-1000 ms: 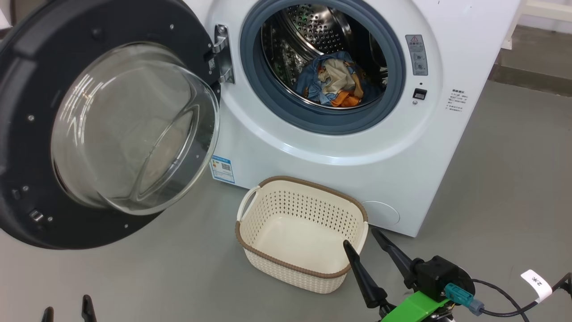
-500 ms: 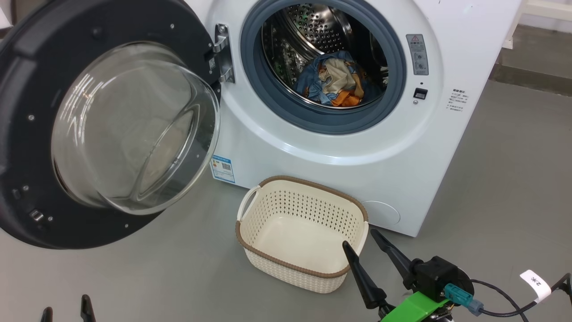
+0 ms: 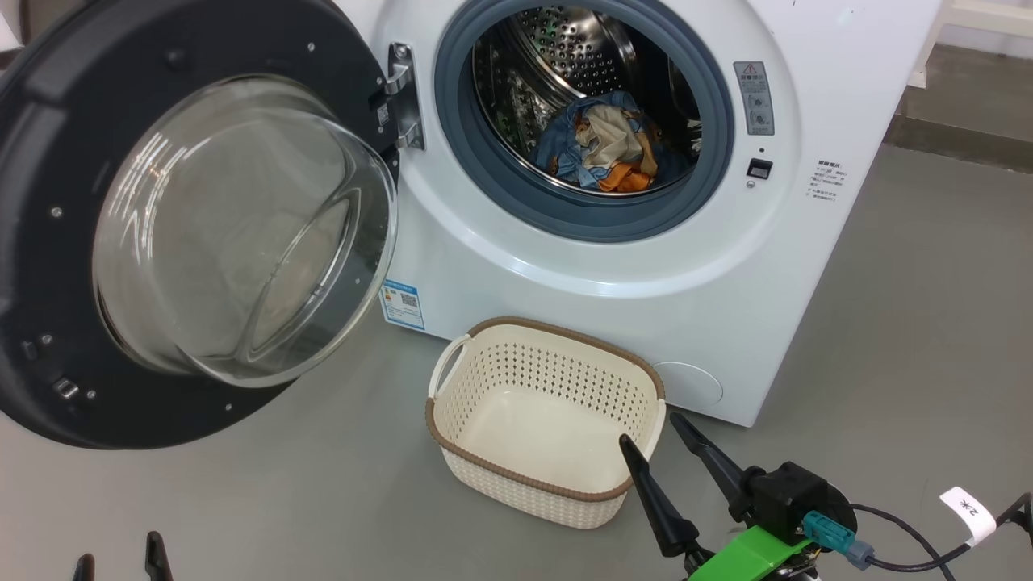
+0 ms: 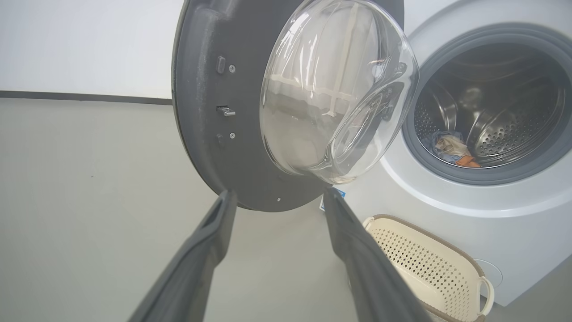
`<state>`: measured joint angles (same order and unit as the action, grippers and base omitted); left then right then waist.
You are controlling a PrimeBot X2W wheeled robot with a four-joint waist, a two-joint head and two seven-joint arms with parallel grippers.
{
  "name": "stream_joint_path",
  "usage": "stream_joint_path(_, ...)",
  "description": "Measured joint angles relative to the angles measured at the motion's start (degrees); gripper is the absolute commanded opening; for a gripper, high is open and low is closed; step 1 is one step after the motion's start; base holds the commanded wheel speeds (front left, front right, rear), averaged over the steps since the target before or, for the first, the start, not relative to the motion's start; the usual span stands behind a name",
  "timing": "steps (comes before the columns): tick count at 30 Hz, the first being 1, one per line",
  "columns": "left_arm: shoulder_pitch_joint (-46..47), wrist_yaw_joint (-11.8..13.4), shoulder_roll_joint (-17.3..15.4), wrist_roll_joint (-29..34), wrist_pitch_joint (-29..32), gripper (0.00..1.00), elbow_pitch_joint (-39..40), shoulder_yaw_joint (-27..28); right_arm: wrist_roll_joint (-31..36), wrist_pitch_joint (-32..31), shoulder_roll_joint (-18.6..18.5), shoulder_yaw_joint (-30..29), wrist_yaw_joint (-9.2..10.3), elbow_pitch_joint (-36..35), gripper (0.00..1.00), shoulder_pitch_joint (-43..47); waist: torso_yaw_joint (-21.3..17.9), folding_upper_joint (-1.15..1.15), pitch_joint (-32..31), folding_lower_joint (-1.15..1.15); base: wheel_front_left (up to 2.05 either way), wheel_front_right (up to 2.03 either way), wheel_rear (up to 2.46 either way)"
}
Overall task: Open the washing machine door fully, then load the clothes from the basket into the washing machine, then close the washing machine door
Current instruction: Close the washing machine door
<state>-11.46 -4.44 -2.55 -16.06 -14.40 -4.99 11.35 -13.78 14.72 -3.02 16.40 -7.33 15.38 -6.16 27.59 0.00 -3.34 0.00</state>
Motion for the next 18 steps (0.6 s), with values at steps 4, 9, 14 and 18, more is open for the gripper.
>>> stream_joint_path(4, 0.0, 0.1, 0.0, 0.0, 0.0, 1.0, 0.0, 0.0, 0.0, 0.0, 0.0, 0.1, 0.0, 0.0, 1.0, 0.0, 0.0, 0.0, 0.0, 0.0, 0.0, 0.0, 0.0)
stream_joint_path(9, 0.0, 0.1, 0.0, -0.1, 0.0, 0.0, 0.4, 0.0, 0.0, 0.0, 0.0, 0.1, 0.0, 0.0, 1.0, 0.0, 0.0, 0.0, 0.0, 0.0, 0.0, 0.0, 0.0)
stream_joint_path(14, 0.0, 0.1, 0.1, -0.9, 0.0, 0.0, 1.3, 0.7, 0.1, 0.0, 0.0, -0.1, 0.0, 0.0, 1.0, 0.1, 0.2, 0.0, 0.4, 0.0, 0.0, 0.0, 0.0)
stream_joint_path(18, 0.5, -0.6, -1.1, -2.9, 0.0, 0.0, 2.6, 4.9, 1.6, 0.0, 0.0, -0.5, 0.0, 0.1, 1.0, 0.5, 0.5, 0.0, 0.9, 0.0, 0.0, 0.0, 0.0)
